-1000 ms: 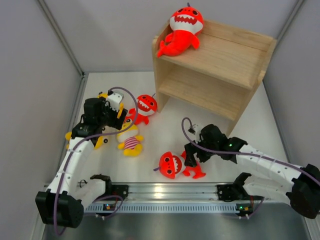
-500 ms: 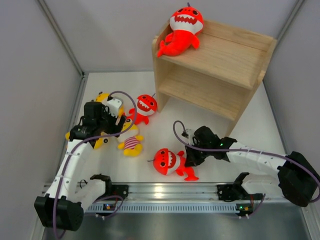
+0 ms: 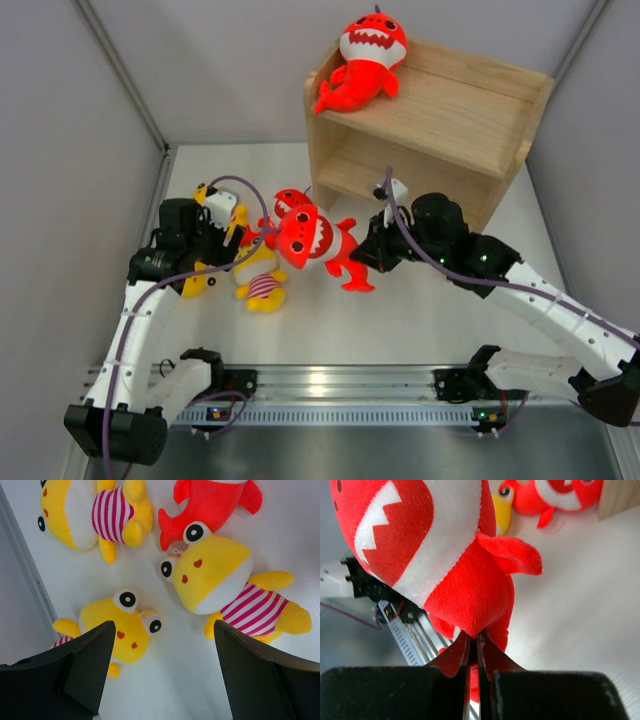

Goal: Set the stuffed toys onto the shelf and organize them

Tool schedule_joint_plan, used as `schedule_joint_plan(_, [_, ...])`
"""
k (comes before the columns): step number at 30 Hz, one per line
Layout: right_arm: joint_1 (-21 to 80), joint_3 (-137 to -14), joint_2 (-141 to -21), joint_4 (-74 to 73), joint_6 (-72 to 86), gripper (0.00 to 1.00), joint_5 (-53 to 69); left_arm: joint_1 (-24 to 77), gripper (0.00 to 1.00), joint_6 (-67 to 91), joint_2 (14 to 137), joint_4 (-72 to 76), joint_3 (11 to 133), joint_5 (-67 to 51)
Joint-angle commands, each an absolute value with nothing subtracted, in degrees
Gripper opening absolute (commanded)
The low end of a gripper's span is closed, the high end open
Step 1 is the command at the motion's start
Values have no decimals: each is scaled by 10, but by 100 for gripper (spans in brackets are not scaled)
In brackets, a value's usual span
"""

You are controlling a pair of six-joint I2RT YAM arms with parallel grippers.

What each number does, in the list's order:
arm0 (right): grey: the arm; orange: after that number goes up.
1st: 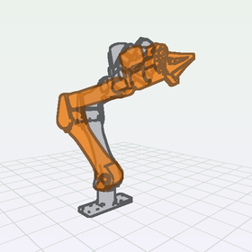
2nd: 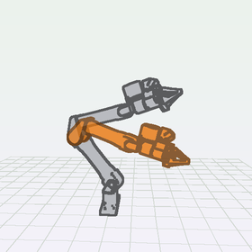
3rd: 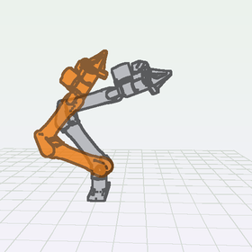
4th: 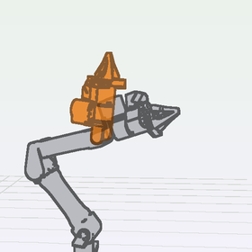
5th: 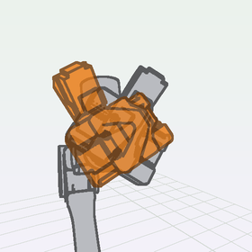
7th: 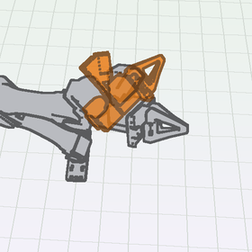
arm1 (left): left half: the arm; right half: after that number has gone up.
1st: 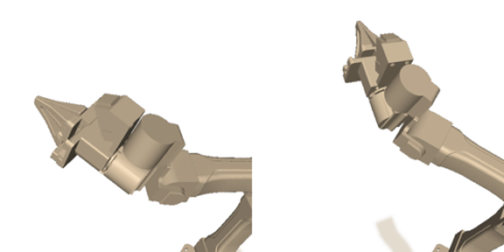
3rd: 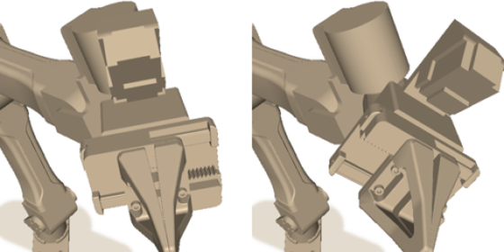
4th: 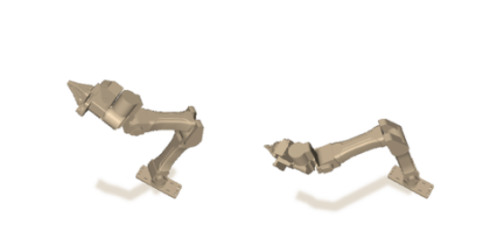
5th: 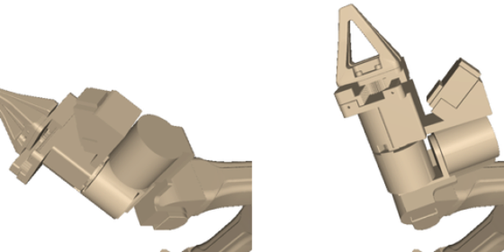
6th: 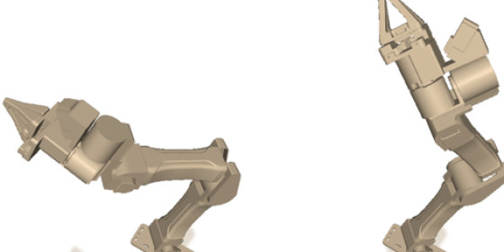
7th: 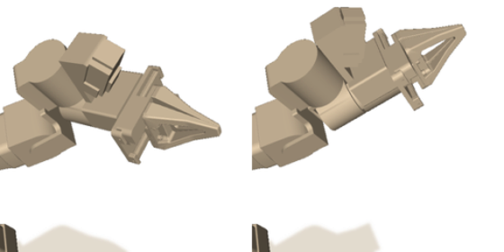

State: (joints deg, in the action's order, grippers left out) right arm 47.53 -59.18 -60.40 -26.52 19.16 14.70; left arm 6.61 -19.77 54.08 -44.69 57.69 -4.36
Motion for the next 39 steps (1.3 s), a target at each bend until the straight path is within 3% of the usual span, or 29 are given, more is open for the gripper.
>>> schedule_joint_plan(1, [484,-722,-624,-288,209,0,92,66,86,-206,538,-461,608,-13])
schedule_joint_plan(4, [484,-860,-645,-293,214,0,25,66,87,-200,537,-460,612,-20])
schedule_joint_plan(10, [479,-933,-640,-194,197,0,-160,66,87,-185,538,-460,611,-59])
schedule_joint_plan(15, [445,-942,-636,-119,173,0,-297,66,87,-184,531,-460,604,-86])
schedule_joint_plan(25, [333,-870,-629,-50,282,0,-333,66,87,-187,527,-459,595,-85])
schedule_joint_plan(28, [323,-868,-642,-59,308,11,-322,66,87,-187,525,-460,592,-83])
schedule_joint_plan(29, [321,-866,-642,-60,314,31,-328,66,87,-188,524,-460,591,-82])
schedule_joint_plan(31, [312,-846,-636,-48,341,51,-330,66,87,-188,522,-460,591,-81])
schedule_joint_plan(35, [304,-838,-629,-27,340,60,-316,66,87,-188,519,-459,587,-86])
schedule_joint_plan(39, [304,-839,-632,-18,336,60,-293,66,87,-189,521,-459,585,-84])
